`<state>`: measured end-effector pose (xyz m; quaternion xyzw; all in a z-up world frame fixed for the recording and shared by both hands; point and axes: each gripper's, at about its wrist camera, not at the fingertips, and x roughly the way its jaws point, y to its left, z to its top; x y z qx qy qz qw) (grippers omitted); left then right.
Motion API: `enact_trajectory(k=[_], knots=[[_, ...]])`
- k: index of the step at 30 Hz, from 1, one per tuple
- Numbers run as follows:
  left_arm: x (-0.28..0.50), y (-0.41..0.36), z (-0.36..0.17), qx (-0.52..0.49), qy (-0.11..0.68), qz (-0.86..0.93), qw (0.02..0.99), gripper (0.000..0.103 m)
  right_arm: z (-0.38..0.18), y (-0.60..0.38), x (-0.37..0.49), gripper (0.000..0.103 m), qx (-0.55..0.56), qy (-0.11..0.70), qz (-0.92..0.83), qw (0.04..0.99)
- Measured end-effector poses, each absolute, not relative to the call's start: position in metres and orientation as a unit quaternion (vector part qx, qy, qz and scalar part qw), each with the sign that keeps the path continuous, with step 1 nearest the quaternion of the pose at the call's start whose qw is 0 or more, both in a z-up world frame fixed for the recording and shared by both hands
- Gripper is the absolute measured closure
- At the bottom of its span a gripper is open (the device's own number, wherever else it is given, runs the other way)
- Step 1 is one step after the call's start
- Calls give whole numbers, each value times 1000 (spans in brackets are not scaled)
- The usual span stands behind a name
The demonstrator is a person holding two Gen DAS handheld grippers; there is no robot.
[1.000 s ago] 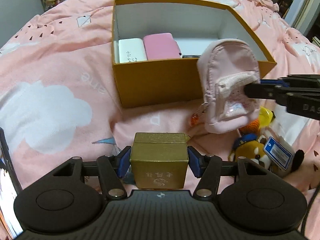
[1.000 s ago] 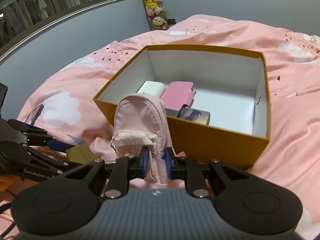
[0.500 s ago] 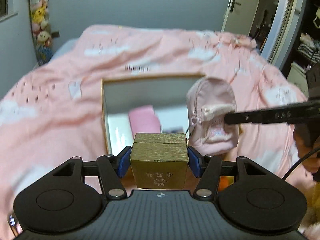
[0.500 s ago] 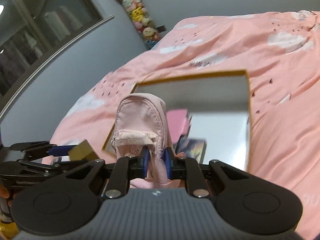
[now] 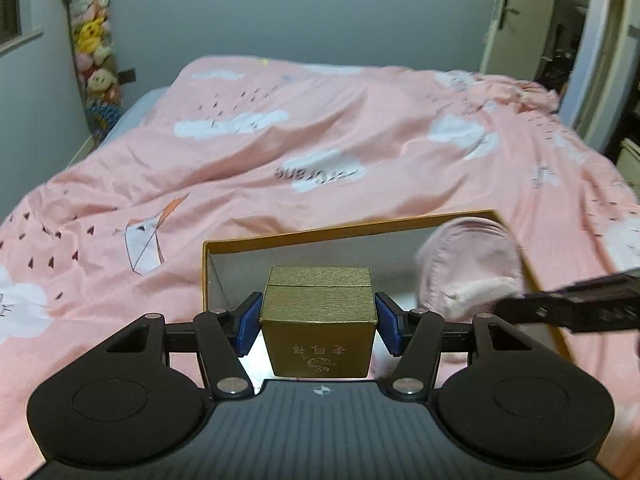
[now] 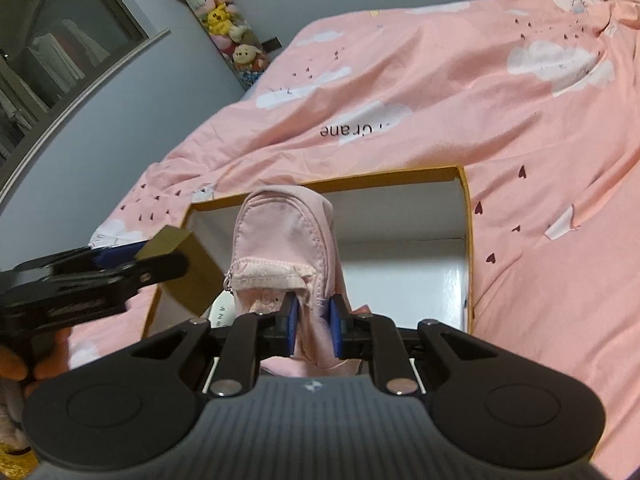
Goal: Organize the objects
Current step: 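Carry the gold box and pink backpack into the orange box with both grippers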
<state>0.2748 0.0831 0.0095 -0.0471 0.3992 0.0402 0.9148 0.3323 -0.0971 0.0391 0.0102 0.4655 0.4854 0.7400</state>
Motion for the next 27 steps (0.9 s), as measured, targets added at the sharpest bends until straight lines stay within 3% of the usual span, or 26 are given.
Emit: enact_trajectory(k=[7,21,27], knots=[[308,100,-17,-59,439,97,891,36,17,-74,349,86,15,489,484,726],[321,79,-51,84,421,123,895,36,-7,-48,353,86,15,517,492,700],[322,79,-53,99,422,110,894,35,-14,-36,357,85,32,545,488,682]])
